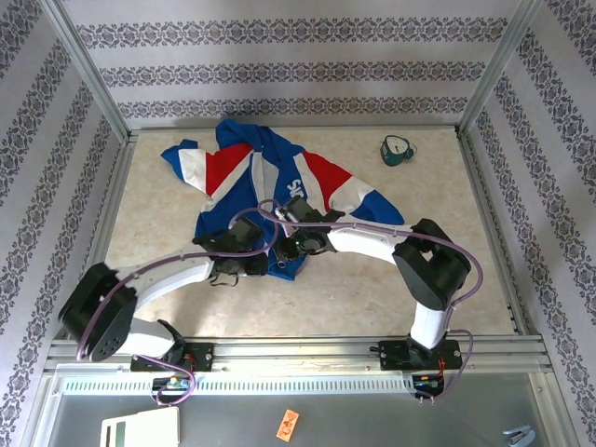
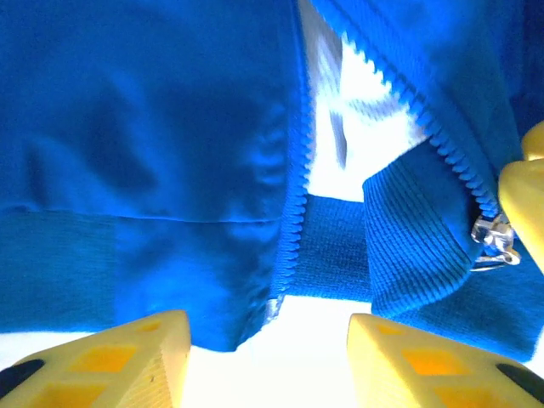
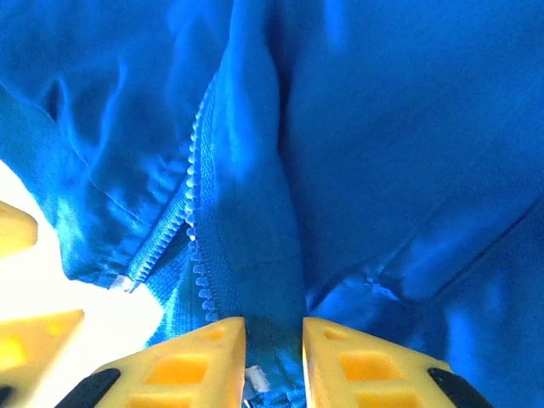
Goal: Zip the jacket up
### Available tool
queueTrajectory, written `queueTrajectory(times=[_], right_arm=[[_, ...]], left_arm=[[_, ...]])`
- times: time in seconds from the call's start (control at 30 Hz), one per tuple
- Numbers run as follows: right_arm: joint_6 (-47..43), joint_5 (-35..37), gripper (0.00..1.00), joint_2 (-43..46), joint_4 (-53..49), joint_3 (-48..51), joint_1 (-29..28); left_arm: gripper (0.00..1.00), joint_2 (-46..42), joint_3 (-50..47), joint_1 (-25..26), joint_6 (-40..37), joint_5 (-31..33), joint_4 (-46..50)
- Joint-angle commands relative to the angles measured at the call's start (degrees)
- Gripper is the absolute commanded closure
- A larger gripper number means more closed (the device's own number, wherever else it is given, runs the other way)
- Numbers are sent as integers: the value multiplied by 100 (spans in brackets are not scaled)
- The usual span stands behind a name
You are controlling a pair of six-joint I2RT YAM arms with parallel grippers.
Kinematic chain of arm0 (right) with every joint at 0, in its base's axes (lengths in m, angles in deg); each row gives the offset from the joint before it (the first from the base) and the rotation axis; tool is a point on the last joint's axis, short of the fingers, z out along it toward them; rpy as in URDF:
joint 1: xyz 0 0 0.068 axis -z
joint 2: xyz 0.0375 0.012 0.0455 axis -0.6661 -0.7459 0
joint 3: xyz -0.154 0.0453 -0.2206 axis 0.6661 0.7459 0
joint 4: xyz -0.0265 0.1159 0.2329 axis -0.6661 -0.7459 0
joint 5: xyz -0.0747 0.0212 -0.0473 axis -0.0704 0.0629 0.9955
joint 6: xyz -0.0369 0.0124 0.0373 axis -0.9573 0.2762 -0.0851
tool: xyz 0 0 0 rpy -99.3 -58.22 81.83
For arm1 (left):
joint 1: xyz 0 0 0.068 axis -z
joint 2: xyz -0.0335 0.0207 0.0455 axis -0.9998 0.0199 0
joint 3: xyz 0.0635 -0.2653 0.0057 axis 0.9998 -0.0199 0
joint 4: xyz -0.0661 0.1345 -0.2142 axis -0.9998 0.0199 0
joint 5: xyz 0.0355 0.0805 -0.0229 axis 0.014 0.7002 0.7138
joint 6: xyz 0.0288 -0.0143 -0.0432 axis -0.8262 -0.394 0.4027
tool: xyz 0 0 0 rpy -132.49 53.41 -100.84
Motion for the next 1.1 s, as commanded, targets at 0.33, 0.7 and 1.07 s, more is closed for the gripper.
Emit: queueTrajectory(times=[0.33, 0.7, 1.07], right_arm=[[22, 232, 76, -271, 186, 478, 117], [-58, 279, 76, -210, 112, 720, 269], [-234, 307, 76, 91, 10, 1033, 645]], left_arm=[[64, 955, 304, 496, 82, 522, 181], [100, -209, 260, 487, -91, 900, 712], [100, -1849, 305, 402, -6, 1255, 1485]])
